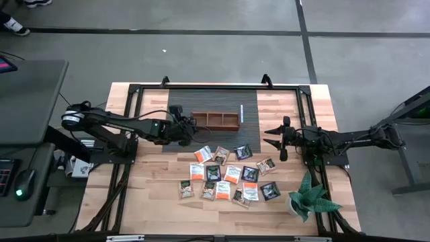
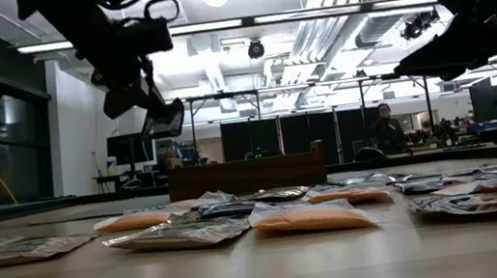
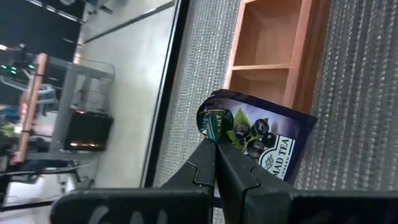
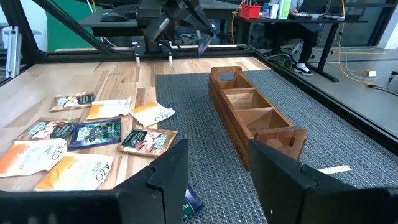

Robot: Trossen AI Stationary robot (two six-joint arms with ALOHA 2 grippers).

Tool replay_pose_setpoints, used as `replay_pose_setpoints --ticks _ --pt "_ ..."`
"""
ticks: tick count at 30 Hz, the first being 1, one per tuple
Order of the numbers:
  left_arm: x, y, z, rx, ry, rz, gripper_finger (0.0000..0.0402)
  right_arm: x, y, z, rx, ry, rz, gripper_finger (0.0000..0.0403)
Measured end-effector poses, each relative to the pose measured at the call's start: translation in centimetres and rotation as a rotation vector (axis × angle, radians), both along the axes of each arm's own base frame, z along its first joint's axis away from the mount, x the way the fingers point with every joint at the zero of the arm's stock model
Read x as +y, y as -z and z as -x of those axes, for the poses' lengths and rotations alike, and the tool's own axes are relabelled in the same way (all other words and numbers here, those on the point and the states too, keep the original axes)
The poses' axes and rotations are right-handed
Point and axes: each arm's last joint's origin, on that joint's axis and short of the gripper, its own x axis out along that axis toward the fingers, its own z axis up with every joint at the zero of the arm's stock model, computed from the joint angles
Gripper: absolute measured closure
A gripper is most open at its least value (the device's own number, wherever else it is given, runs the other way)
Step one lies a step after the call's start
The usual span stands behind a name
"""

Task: Pick & Place Tea
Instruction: Put the violet tea bag into the left section of the wooden organizer

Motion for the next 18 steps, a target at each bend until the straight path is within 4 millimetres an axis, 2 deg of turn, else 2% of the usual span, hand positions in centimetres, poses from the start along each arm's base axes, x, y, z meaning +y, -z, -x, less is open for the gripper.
replay_pose_setpoints --ticks 7,18 --pt "0.0 0.8 -1.5 -0.013 -0.003 -0.073 0.0401 0.0 0.0 0.0 0.000 0.000 0.000 0.0246" --pt "1.8 1.0 -1.9 -0.029 -0.093 -0.128 0.0401 0.0 0.0 0.0 0.000 0.000 0.000 0.0242"
